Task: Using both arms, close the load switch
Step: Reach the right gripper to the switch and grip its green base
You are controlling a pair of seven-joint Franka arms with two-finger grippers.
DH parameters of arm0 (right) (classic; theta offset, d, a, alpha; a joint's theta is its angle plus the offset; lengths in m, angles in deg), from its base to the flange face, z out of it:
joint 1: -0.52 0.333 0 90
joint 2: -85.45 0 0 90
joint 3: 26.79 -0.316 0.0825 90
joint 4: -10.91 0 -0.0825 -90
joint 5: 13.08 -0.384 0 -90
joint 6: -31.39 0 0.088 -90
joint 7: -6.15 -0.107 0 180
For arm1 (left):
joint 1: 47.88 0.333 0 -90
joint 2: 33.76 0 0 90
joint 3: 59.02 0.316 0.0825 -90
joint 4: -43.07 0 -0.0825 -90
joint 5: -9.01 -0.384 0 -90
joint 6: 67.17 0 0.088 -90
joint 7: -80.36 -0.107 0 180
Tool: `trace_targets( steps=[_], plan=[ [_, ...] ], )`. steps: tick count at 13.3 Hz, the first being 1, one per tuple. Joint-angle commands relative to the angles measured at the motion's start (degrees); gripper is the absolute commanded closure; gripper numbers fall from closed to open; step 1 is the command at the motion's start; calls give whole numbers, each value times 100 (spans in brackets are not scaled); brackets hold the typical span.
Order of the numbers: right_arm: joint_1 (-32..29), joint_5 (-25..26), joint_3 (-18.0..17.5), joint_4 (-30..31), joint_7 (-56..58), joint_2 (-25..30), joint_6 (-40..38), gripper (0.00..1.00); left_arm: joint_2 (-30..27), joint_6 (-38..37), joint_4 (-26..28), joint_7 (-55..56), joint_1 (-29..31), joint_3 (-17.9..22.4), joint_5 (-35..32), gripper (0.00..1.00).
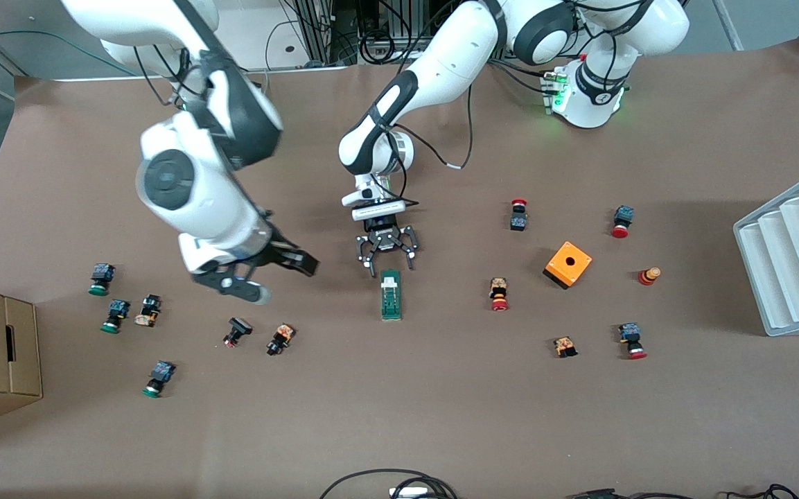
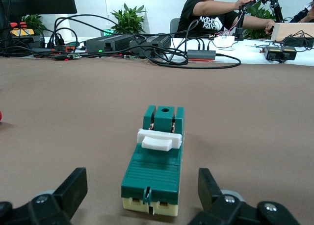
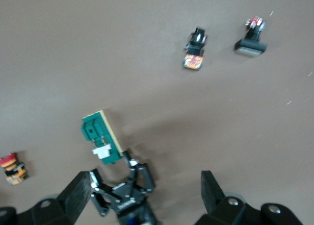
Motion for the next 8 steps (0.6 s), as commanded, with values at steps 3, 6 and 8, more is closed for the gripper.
trace_targets(
  steps=[3, 6, 8],
  plan=[
    [574, -195, 66, -331, -1786, -677, 799, 0, -101, 43, 62, 9, 64, -9, -120, 0],
    [733, -556, 75, -260, -2447, -862, 1309, 0, -101, 52, 53, 9, 56, -9, -112, 0],
    [795, -557, 75, -269, -2842, -1002, 1494, 0, -109, 52, 44, 9, 56, -9, -112, 0]
  ],
)
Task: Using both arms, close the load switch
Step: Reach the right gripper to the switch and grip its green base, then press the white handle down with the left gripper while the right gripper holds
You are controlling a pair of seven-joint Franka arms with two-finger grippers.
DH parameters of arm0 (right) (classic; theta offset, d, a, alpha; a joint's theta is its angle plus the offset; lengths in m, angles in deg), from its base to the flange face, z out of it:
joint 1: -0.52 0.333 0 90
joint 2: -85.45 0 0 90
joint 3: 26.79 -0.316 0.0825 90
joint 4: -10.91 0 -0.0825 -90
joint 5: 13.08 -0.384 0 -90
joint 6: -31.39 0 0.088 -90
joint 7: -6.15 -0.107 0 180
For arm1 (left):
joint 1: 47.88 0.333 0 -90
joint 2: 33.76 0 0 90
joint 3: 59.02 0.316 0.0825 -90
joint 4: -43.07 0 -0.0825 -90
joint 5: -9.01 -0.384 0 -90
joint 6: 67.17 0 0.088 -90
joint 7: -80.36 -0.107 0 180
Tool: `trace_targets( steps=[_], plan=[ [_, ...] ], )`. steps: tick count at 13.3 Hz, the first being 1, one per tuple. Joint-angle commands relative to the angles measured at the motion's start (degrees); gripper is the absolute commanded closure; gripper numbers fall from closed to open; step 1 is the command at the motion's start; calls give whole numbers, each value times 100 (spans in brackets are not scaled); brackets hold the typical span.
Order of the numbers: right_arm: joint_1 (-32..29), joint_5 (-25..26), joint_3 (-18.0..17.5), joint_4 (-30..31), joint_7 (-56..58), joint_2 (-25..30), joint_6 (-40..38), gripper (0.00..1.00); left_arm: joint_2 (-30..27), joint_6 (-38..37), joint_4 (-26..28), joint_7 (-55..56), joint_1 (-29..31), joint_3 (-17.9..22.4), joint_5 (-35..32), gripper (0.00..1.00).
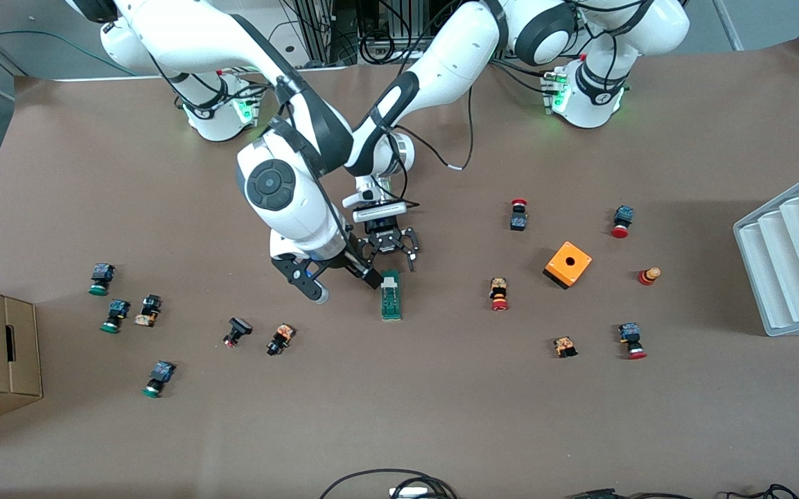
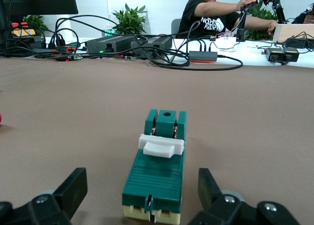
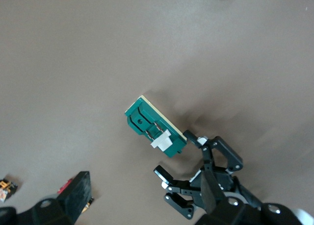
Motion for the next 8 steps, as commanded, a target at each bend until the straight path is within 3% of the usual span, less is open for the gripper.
trace_targets(
  steps=[1, 4, 8],
  plan=[
    [160, -160, 64, -164, -489, -267, 311, 0, -83, 59, 33, 0, 21, -12, -100, 0],
    [397, -142, 108, -190, -1348, -504, 610, 0, -74, 191, -38, -8, 21, -12, -100, 0],
    [740, -142, 442, -234, -2318, -742, 928, 0, -21, 227, -38, -8, 21, -12, -109, 0]
  ],
)
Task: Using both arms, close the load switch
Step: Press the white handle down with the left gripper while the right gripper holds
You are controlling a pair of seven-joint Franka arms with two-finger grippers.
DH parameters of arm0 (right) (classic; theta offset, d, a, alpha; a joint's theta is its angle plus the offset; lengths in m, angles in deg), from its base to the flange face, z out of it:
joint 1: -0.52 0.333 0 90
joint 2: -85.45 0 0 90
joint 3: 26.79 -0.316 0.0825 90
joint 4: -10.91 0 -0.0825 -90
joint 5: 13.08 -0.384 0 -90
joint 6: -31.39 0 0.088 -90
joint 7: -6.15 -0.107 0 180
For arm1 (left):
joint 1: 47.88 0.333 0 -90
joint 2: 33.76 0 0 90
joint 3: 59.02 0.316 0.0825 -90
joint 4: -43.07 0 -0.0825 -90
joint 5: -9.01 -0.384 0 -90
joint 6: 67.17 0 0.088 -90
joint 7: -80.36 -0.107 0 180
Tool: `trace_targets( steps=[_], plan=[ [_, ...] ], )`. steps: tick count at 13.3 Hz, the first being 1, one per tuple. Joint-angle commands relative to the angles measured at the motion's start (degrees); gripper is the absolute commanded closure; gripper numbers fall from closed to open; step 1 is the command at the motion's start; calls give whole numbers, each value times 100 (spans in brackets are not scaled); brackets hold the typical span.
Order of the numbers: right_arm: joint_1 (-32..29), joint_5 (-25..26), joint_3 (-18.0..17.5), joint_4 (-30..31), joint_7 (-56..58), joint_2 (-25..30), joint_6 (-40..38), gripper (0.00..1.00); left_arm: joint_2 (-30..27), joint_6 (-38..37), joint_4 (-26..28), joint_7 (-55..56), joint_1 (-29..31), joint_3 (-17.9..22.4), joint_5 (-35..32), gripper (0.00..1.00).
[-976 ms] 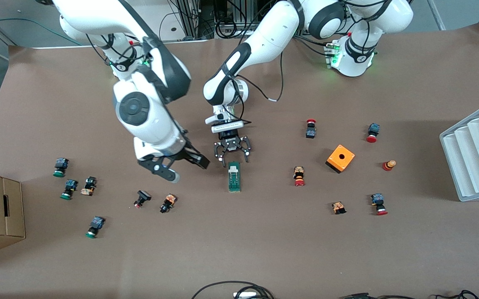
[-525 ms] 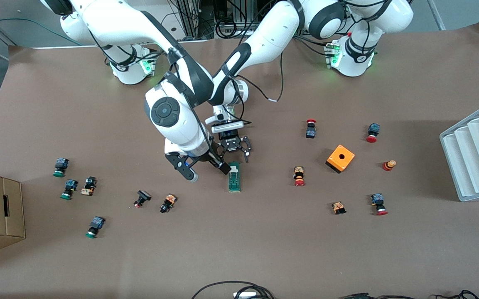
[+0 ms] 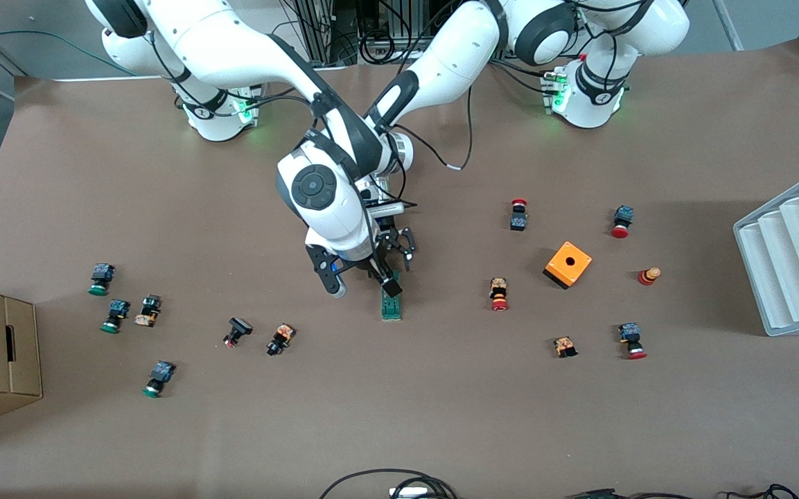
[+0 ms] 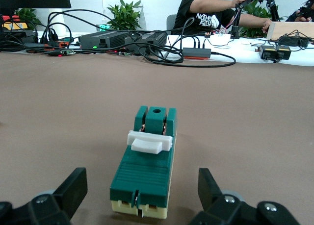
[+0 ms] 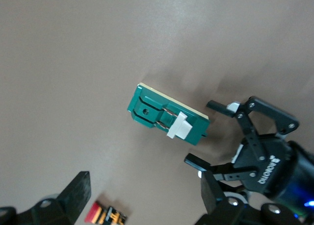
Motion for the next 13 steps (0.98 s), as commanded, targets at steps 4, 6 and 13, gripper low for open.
trace_targets(
  steps=[4, 6, 13],
  plan=[
    [182, -138, 216, -417, -514, -539, 80, 1, 5, 47, 8, 2, 30, -10, -83, 0],
    [287, -147, 312, -506, -595, -689, 80, 2, 58, 56, -44, 11, 39, -10, -75, 0],
    [306, -340, 348, -296, -560, -760, 439, 18, 164, 47, -141, 2, 30, -19, -75, 2]
  ],
)
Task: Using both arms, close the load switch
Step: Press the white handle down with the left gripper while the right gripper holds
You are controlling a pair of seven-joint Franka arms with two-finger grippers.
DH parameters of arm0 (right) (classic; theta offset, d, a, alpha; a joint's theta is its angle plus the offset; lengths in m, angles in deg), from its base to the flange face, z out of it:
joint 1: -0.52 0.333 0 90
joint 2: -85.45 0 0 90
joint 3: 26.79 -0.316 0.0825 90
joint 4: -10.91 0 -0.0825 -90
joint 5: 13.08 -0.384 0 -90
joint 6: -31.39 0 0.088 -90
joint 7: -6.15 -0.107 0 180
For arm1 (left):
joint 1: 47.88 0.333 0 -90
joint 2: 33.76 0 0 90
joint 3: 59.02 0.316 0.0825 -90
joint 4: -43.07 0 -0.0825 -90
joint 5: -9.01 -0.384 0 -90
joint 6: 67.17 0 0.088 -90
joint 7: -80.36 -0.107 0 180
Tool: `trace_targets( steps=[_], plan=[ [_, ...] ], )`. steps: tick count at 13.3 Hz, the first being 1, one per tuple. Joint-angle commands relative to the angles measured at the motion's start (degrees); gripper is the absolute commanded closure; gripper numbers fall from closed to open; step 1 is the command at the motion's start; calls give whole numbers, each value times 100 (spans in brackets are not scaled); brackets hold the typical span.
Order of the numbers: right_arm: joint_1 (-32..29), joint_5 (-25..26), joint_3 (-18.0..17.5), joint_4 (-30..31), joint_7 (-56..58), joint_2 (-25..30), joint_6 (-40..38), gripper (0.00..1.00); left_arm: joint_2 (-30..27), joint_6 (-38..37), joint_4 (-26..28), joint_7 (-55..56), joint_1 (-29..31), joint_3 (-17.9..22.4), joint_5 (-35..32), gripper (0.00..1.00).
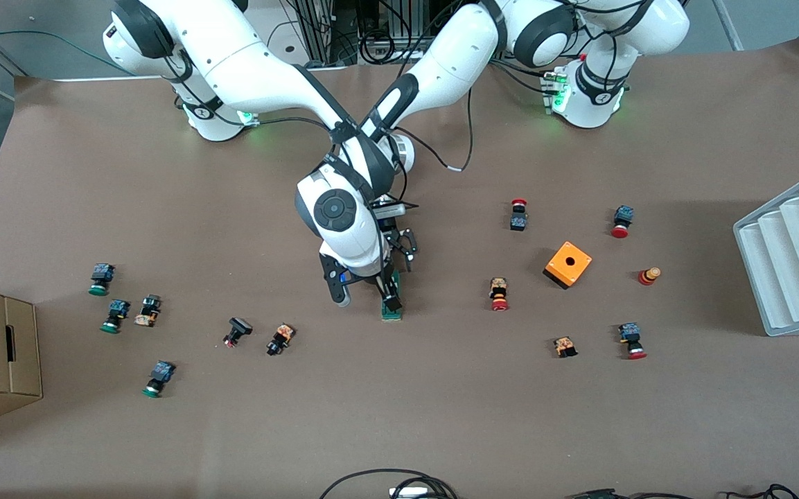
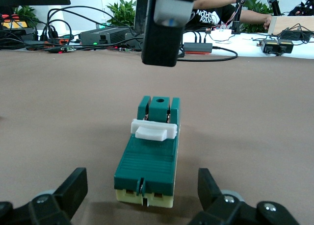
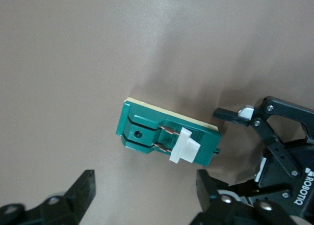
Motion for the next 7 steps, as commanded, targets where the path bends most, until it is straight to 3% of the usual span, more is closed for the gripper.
trace_targets(
  steps=[1, 4, 7],
  plan=[
    [64, -167, 71, 45, 12, -82, 276, 22, 81, 39, -144, -6, 27, -27, -75, 6],
    [64, -167, 71, 186, 12, -108, 435, 23, 124, 30, -178, -6, 18, -44, -75, 20],
    [64, -167, 62, 414, 30, -64, 566, 23, 160, 30, -267, 3, 18, -53, -57, 22]
  ],
)
